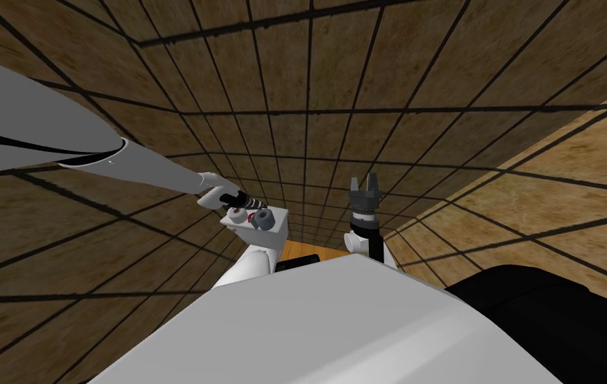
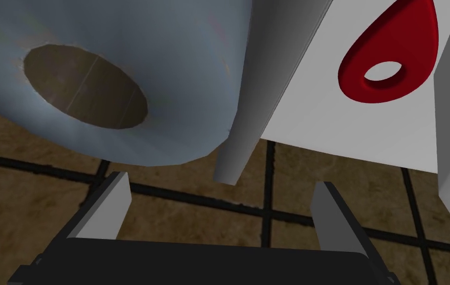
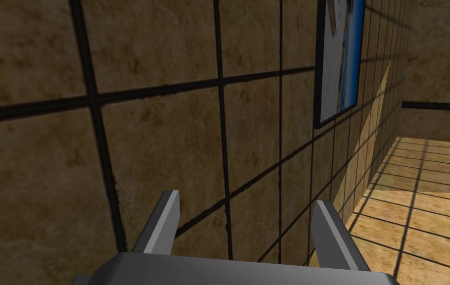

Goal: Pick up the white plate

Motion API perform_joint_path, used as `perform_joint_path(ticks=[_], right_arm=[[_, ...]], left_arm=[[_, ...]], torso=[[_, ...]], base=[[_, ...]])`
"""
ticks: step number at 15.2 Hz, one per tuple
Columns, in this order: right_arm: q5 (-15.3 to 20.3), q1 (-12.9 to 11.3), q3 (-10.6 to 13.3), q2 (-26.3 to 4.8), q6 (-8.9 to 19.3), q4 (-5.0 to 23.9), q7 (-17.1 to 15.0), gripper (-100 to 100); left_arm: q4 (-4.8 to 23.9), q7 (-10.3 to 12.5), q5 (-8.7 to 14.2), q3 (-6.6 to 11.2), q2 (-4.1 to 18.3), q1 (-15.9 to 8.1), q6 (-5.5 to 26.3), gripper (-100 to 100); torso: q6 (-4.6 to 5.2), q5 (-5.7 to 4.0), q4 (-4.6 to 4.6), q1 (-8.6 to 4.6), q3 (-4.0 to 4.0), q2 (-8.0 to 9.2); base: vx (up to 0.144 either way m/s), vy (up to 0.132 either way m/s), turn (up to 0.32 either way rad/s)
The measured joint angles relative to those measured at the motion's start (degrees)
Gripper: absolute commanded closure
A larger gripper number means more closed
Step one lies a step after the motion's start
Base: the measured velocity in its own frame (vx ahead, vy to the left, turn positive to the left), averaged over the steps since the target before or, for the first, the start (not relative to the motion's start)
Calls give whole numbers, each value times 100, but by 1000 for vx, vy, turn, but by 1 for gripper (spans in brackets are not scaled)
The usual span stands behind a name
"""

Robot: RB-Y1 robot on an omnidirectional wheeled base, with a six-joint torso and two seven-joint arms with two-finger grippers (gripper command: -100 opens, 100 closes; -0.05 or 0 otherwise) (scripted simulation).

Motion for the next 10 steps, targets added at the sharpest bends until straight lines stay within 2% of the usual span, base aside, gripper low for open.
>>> perform_joint_path(ticks=[1,2,7,10], right_arm=[[0,0,0,0,0,0,0,0],[0,0,0,0,0,0,0,0],[0,0,0,0,0,0,0,0],[0,0,0,0,0,0,0,0]], left_arm=[[27,-17,6,67,-2,97,65,-100],[31,-24,8,86,-3,116,90,100],[42,-25,7,78,-12,107,101,100],[-75,1,-12,-71,-19,-127,-18,100]], torso=[[0,0,0,0,0,0],[0,0,-1,-1,-1,-1],[9,3,-11,-14,-9,-7],[5,-1,-8,-20,-8,-7]], base=[[0,2,-10],[0,0,0],[1,-1,8],[2,-12,50]])
